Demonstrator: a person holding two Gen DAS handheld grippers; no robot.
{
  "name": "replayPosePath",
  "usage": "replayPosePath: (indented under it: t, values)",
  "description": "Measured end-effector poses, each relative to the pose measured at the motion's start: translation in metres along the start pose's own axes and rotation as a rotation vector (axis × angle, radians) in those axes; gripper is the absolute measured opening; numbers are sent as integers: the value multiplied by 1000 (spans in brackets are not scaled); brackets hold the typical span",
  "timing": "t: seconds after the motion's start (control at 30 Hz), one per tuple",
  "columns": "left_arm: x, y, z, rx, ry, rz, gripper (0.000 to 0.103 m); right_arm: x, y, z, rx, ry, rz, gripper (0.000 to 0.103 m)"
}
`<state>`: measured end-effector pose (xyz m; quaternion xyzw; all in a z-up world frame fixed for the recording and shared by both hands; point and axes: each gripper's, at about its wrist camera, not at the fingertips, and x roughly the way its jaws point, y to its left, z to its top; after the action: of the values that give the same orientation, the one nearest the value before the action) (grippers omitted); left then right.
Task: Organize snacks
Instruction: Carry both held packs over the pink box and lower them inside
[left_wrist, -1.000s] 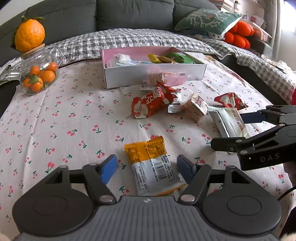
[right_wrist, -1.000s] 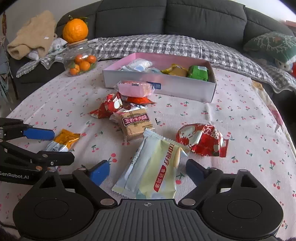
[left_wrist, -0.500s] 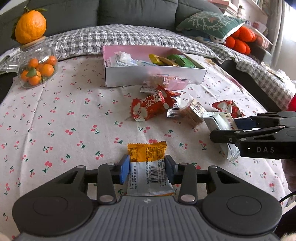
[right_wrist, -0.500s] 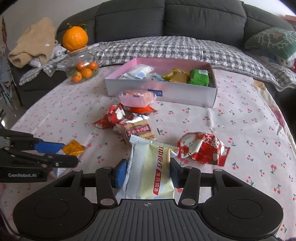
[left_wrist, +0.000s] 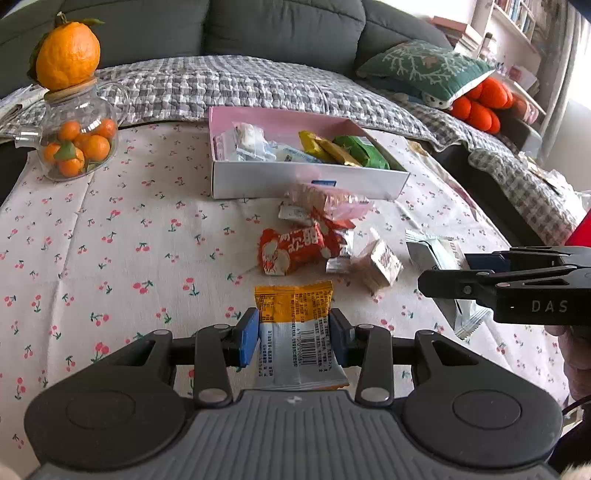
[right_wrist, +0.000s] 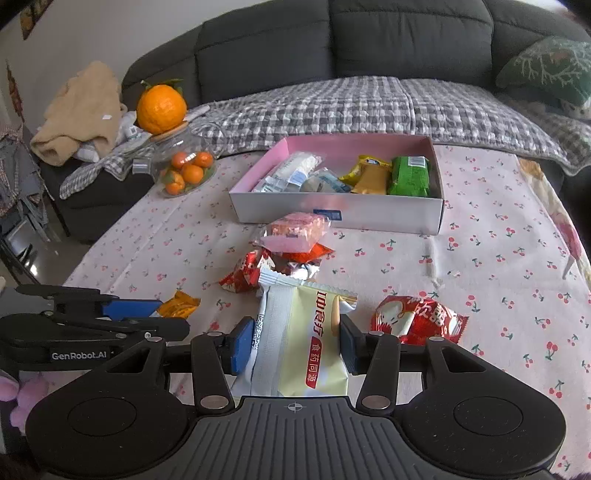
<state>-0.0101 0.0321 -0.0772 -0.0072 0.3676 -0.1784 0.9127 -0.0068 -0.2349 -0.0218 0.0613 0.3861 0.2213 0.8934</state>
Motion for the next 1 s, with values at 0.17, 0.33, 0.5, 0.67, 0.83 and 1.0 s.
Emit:
replayPosePath:
  t: [0.17, 0.33, 0.5, 0.67, 0.83, 1.0]
  values:
    - [-3, 5, 15, -53, 1, -3, 37, -7, -8, 18, 54, -22, -10, 47]
    - [-5, 9, 31, -82, -12, 1, 37, -12, -15, 36, 92, -42, -29, 47]
    - [-5, 12, 46, -109, -32, 3, 37, -9, -28, 54, 177, -7, -61, 47]
    - [-2, 10, 62, -123, -51, 1, 37, -5, -36, 69, 230, 15, -87, 47]
    - [5, 10, 79, -147, -61, -10, 37, 0, -43, 82, 285, 19, -90, 47]
    - [14, 9, 93, -178, -67, -13, 37, 7, -48, 95, 325, 13, -91, 47]
